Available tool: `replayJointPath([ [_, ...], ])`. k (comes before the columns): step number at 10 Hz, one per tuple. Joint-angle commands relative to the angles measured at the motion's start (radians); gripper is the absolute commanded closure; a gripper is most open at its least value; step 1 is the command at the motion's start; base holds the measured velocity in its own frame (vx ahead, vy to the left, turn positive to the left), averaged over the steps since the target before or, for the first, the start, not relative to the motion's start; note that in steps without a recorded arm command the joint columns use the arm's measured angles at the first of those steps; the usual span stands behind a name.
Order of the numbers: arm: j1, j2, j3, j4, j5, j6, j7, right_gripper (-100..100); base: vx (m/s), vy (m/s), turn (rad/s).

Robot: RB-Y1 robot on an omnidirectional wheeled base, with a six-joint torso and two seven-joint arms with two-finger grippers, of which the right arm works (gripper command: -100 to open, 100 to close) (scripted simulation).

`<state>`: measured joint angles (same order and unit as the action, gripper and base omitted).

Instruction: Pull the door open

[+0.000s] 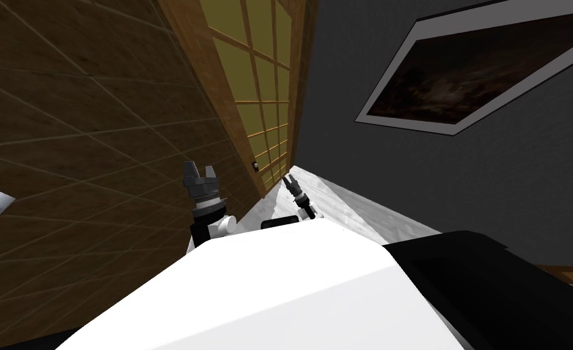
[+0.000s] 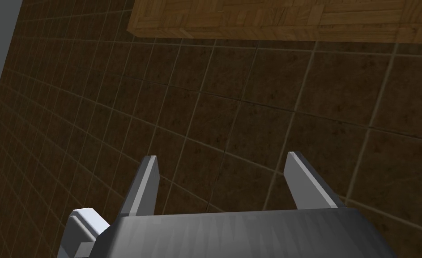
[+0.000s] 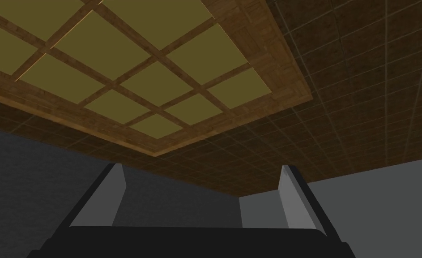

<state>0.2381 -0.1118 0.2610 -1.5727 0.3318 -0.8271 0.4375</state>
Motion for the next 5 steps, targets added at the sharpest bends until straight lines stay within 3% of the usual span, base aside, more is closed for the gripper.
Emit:
replayJointPath([
  [1,-0.017,-0.002,0.011,0.045,0.013,-0.015,0.028,-100,0.086,0.062,-0.087],
  [5,-0.056,-0.009,0.037,0.141,0.045,-0.042,0.089,-100,0.084,0.073,-0.075],
])
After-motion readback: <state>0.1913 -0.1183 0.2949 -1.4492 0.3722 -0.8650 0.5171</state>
